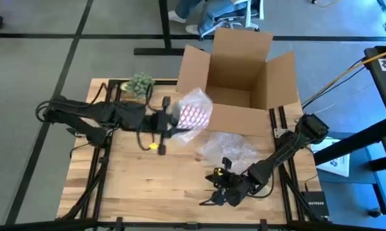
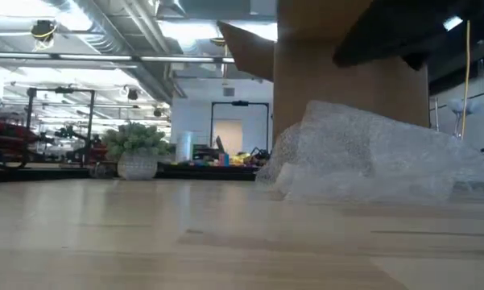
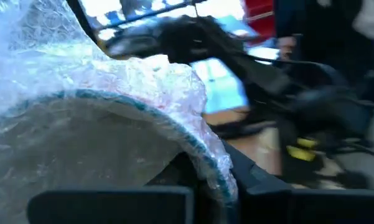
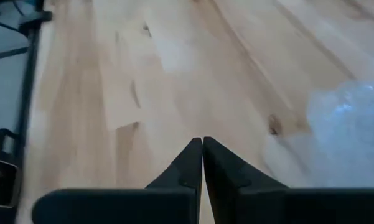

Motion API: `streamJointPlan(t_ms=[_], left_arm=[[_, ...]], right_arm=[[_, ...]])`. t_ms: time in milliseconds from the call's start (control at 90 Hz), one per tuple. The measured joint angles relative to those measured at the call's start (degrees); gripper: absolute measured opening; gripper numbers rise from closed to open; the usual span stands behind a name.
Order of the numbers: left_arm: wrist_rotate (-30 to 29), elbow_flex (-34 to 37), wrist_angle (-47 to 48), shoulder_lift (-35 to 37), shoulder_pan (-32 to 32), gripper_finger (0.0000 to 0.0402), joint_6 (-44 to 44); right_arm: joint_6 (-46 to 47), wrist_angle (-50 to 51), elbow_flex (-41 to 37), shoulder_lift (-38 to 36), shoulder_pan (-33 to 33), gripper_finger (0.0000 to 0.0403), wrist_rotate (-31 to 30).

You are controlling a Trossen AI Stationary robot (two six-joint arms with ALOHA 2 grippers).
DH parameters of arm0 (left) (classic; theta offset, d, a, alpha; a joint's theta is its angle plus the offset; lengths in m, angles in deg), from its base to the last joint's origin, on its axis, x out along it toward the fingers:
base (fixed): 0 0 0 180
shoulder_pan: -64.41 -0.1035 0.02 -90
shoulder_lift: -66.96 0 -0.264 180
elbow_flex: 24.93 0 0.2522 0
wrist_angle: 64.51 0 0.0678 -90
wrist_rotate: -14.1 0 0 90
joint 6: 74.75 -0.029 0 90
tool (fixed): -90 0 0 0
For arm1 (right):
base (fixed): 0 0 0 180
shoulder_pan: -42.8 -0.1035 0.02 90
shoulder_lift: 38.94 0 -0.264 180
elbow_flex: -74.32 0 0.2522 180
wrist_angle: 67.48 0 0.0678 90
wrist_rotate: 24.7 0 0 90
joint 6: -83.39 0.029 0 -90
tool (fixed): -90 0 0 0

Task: Wrap mug
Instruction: Put the wrapped red patterned mug into the cardboard box

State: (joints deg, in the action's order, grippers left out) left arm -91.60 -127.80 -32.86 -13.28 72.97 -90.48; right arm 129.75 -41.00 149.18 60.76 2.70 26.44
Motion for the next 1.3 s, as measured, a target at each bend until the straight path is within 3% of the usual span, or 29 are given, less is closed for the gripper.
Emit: streamJointPlan(t_ms=[111, 267, 411, 533, 756, 911, 1300], left_arm=[[0.02, -3.83, -1.24, -4.29, -5.74, 0.0010, -3.65], [4.31, -8.47, -4.42, -12.45, -13.72, 0.0010, -6.38], [11.67, -14.18, -11.15, -20.29, -19.87, 0.0010, -7.07], [11.67, -16.42, -19.57, -26.35, -23.22, 0.0010, -10.22], [12.63, -17.07, -19.50, -35.22, -26.55, 0.0010, -8.75], [14.16, -17.22, -18.78, -38.81, -27.54, 0.0010, -9.65], [16.44, -17.61, -9.83, -40.25, -27.54, 0.0023, -8.87]], right_arm=[[-0.36, -0.29, 0.02, -0.02, -0.09, 0.0001, -2.08], [-1.79, -0.24, 0.04, -0.02, -0.03, 0.0001, -6.48], [-2.08, 0.08, 0.05, -0.02, -0.02, 0.0001, -8.21], [-1.64, 0.68, 0.07, 0.16, -0.02, 0.0001, -8.23], [5.32, -0.73, 0.09, 4.13, -1.24, 0.0001, -6.32], [8.37, -3.30, 0.09, 7.07, -1.65, 0.0001, -1.50], [8.39, -3.63, 0.09, 7.28, -1.51, 0.0001, -1.74]])
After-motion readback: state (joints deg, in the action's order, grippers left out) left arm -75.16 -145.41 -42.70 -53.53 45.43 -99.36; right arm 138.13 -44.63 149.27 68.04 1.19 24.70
